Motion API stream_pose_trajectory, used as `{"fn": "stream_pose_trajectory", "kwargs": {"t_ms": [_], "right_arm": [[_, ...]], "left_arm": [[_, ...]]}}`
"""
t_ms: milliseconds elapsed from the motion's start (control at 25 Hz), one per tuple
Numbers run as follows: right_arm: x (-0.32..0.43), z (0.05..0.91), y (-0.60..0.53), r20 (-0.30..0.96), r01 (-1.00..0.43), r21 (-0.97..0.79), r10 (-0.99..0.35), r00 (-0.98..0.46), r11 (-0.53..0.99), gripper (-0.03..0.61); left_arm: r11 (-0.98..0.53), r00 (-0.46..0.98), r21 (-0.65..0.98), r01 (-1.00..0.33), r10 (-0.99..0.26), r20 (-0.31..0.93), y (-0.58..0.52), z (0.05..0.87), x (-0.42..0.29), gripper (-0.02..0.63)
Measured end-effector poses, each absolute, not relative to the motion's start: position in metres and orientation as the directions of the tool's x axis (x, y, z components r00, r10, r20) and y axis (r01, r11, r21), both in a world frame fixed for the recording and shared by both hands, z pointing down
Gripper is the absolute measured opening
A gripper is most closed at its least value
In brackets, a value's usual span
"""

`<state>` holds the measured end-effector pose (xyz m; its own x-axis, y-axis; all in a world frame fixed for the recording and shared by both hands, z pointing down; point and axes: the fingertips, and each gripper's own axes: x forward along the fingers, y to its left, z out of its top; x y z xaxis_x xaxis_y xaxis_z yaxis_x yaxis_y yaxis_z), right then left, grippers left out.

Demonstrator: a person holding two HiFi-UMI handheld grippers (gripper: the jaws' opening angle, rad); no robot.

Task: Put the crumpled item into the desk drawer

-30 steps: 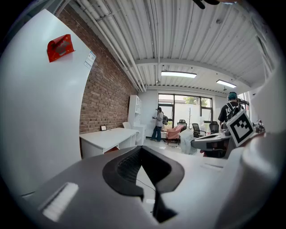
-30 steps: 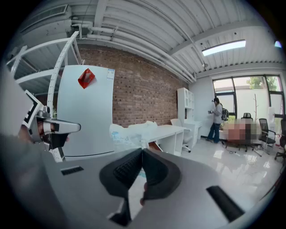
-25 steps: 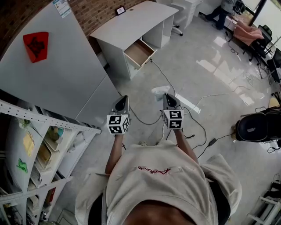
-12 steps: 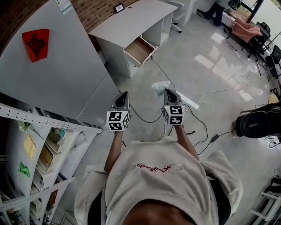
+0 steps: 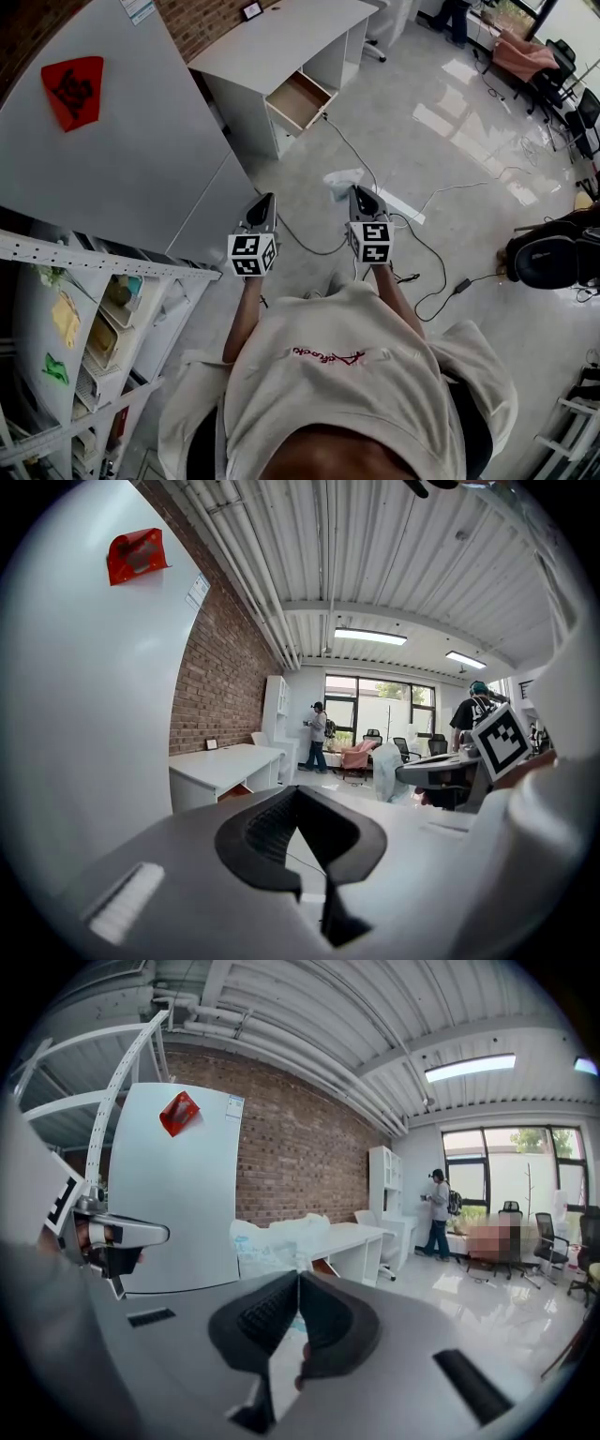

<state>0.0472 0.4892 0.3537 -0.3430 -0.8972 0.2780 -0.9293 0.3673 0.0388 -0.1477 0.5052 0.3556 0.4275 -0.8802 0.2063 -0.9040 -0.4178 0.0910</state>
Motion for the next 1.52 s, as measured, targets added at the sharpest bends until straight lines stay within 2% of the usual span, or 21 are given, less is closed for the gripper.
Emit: {"fn": "stream_pose_trajectory", "kwargs": {"t_ms": [520,1520], "right_arm": [[0.056,0.365,0.457,0.284,-0.931,0.024,-0.896,-0.342,0.363,0.012],[0.102,0.373,0.222,0.308,-0.872,-0.026,-0.826,-0.471,0.488,0.012]], "left_arm": [[-0.416,0.426,0.094,-0.905,-0.878,0.217,0.472,0.365,-0.137,0.009],[-0.303,0.306,0.052,-0.952,-0.915,0.264,0.261,0.355,-0.086,0.009]]}}
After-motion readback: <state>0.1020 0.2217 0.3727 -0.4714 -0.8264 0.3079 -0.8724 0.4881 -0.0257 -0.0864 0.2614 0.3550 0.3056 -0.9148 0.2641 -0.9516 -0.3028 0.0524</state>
